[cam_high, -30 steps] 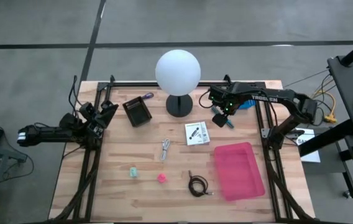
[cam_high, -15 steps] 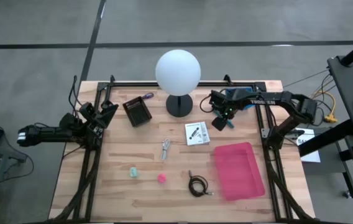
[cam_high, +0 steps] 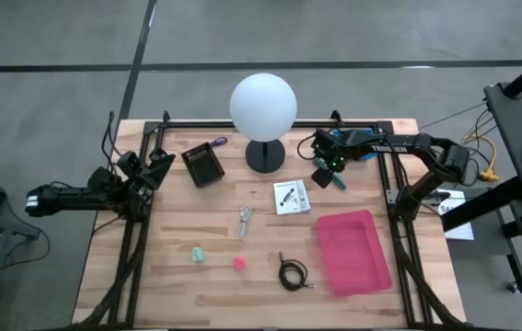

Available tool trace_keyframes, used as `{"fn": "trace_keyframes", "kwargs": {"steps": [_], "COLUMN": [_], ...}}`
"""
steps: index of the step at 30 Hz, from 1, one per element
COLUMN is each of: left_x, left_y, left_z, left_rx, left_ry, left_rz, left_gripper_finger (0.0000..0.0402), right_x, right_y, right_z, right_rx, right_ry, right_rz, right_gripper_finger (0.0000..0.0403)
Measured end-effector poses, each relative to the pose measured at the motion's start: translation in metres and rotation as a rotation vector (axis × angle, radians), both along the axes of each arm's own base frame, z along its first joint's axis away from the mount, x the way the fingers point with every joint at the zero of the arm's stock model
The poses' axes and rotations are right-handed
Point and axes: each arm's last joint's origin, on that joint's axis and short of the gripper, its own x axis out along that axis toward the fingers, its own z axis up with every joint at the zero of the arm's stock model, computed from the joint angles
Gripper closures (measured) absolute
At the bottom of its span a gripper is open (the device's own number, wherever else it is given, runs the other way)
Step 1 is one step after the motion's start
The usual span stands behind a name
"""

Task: Pick and place items into bin
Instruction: Put the blue charger cable into the pink bin

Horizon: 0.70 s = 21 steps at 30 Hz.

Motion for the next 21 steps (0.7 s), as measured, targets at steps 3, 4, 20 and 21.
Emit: {"fn": "trace_keyframes", "kwargs": {"steps": [3, 4, 20, 21], "left_x": [0.000, 0.000, 0.000, 0.000], "left_y": [0.000, 0.000, 0.000, 0.000], "left_z": [0.000, 0.000, 0.000, 0.000], "left_rx": [0.000, 0.000, 0.000, 0.000], "left_ry": [0.000, 0.000, 0.000, 0.000], "left_rz": [0.000, 0.000, 0.000, 0.000], "left_gripper_finger": [0.0258, 0.0258, 0.0258, 0.0258], "right_x": [0.000, 0.000, 0.004, 0.005], "right_y": [-0.003, -0.004, -0.008, -0.008], "right_z": [0.000, 0.000, -0.018, -0.022], "right_rx": [-0.009, -0.009, 0.023, 0.029], "right_ry": [-0.015, -0.016, 0.002, 0.012], "right_rz": [0.010, 0.010, 0.032, 0.032], "right_gripper_finger": [0.0141, 0.0142, 0.0140, 0.0141]}}
